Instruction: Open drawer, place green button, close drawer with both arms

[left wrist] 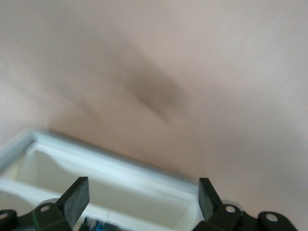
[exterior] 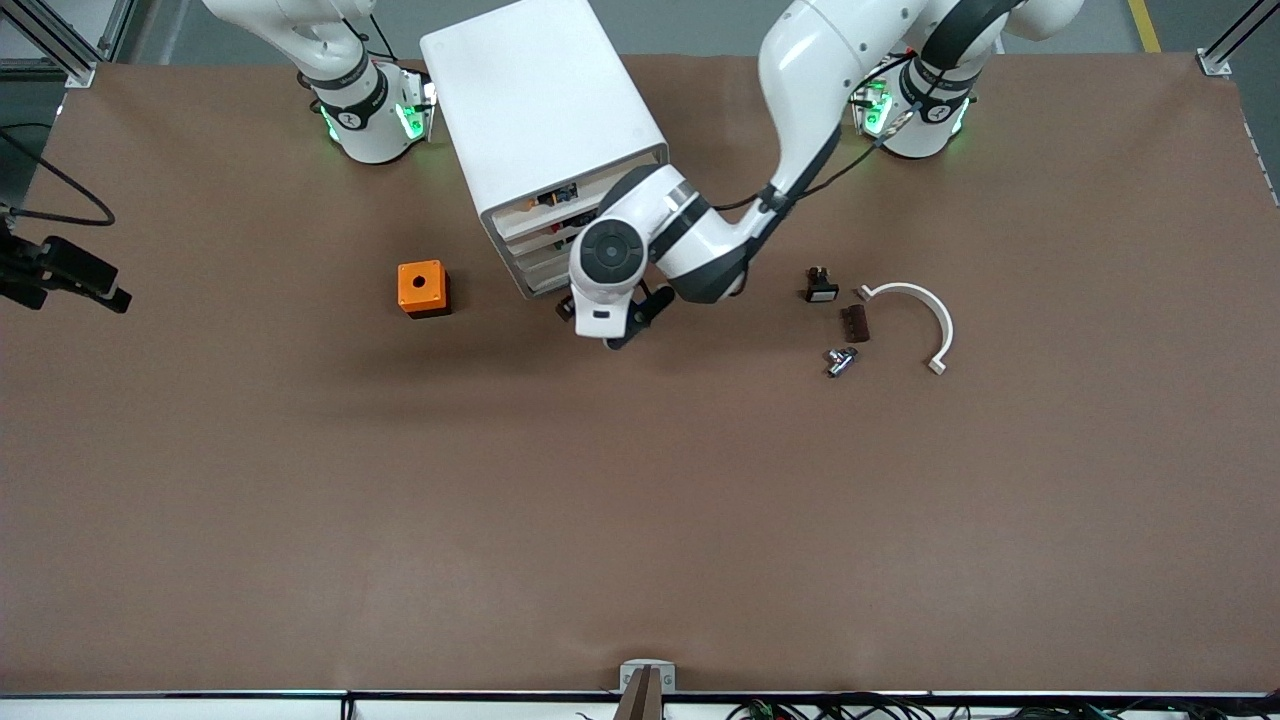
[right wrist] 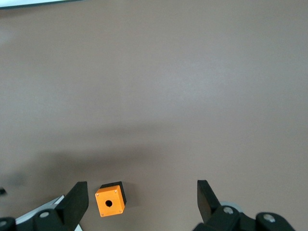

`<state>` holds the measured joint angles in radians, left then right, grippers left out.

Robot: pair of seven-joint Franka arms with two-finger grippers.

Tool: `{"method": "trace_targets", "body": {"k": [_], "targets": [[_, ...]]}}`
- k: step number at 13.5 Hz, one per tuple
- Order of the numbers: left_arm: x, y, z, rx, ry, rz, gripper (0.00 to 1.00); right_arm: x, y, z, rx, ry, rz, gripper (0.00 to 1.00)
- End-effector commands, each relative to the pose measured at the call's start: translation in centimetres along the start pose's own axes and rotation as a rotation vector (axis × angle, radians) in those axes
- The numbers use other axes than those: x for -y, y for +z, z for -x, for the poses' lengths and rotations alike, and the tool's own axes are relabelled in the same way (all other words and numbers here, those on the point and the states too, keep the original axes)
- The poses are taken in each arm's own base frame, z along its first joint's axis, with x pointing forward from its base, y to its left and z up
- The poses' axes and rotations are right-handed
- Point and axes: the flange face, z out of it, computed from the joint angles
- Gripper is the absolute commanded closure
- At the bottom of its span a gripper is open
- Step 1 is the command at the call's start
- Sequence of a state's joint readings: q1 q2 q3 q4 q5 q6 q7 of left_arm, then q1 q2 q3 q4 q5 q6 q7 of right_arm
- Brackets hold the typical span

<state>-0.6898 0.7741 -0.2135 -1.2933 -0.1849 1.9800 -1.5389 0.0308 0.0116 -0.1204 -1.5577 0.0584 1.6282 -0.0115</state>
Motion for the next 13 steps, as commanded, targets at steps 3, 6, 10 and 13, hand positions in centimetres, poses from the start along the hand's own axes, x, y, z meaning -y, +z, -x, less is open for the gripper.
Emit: {"method": "trace_targets", "body": {"k": [3, 6, 10, 13], "targets": [[3.5, -14.6, -8.6, -0.101, -0.022, 0.076, 0.00, 0.0, -0.2, 3.2, -0.017, -0.020, -0.009, 0.00], [7.8, -22.5, -13.6, -0.132, 0.043, 0.067, 0.00, 0.0, -0.5, 2.7, -0.029, -0.021, -0.005, 0.00], [13.5, -29.7, -17.0, -0.227, 0.147, 0.001, 0.00, 0.1, -1.7, 1.7, -0.050, -0.016, 0.018, 0.00], [17.8, -34.2, -19.5, -0.232, 0.257, -0.018, 0.00, 1.1, -1.5, 2.1, -0.020, -0.045, 0.048, 0.00]]}}
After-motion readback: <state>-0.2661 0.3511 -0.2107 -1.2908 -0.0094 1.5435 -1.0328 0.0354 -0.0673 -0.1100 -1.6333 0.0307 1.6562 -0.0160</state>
